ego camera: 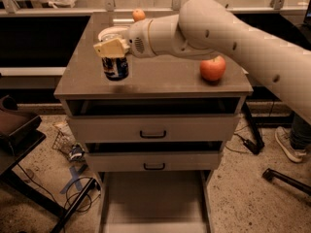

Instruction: Pick pepsi can from bottom drawer and place on counter

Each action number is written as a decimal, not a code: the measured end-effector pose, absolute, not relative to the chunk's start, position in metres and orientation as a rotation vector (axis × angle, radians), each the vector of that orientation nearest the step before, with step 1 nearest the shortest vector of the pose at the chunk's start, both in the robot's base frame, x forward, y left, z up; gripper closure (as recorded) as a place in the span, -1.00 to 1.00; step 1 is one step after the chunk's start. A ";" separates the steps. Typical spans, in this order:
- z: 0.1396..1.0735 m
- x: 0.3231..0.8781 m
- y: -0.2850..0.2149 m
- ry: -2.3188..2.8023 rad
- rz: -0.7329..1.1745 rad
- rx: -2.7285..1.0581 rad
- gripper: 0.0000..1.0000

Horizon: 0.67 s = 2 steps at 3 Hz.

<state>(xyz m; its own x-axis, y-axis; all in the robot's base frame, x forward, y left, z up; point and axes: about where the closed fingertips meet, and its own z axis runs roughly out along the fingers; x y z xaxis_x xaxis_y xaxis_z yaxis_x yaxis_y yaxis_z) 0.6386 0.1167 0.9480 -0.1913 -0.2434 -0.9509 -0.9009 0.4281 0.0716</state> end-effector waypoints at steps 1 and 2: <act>0.927 0.669 0.124 1.688 0.785 -1.019 1.00; 0.909 0.696 0.107 1.703 0.747 -0.979 1.00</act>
Offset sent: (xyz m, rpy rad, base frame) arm 0.0959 -0.0503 -0.0615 -0.0301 -0.0291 -0.1526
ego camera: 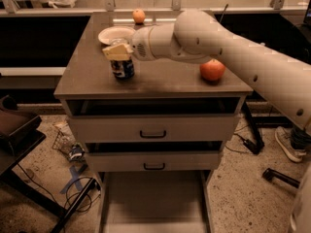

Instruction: Pick pepsi can from bottom drawer and place on counter

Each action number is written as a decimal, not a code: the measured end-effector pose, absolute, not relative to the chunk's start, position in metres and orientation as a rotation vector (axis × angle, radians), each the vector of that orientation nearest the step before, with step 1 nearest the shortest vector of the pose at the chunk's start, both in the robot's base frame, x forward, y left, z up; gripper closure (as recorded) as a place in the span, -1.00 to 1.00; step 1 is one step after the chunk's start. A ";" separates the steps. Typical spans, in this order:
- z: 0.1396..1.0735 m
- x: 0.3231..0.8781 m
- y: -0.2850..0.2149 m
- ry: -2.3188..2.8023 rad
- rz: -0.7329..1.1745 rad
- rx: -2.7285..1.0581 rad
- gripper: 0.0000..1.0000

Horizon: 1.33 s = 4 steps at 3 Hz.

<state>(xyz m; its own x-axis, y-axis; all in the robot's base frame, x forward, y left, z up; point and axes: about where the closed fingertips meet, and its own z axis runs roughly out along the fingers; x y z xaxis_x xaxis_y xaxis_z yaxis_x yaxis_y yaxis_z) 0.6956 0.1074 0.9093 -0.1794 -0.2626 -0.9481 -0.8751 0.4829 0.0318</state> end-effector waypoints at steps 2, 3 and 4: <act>0.908 0.695 0.112 1.702 0.752 -0.984 0.06; 0.908 0.694 0.114 1.701 0.755 -0.988 -0.42; 0.908 0.693 0.117 1.700 0.758 -0.991 -0.88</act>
Offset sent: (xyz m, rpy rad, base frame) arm 0.0005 0.0017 -0.0014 0.0005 0.0014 0.0017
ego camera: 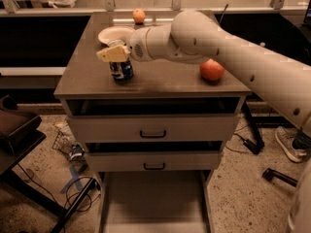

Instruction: Pick pepsi can from bottom drawer and place on counter

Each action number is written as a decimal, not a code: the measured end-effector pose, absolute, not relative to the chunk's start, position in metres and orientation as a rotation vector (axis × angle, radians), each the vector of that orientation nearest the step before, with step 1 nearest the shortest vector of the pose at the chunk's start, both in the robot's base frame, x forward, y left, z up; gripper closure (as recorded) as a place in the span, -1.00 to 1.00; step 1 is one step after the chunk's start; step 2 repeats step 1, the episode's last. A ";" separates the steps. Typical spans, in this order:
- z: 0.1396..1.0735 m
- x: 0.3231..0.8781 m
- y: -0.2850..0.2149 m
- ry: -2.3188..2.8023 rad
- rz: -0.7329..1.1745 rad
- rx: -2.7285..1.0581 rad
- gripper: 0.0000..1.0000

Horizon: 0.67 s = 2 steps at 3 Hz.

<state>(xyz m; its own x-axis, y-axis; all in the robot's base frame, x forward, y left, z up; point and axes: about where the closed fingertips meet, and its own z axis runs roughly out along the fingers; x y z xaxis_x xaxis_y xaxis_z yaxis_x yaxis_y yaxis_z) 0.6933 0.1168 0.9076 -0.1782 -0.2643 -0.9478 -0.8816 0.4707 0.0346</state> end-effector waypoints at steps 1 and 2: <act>0.908 0.693 0.118 1.699 0.760 -0.993 -1.00; 0.908 0.693 0.118 1.699 0.760 -0.993 -1.00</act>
Offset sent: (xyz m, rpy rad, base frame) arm 0.0000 0.0000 0.0000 0.0000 0.0000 0.0000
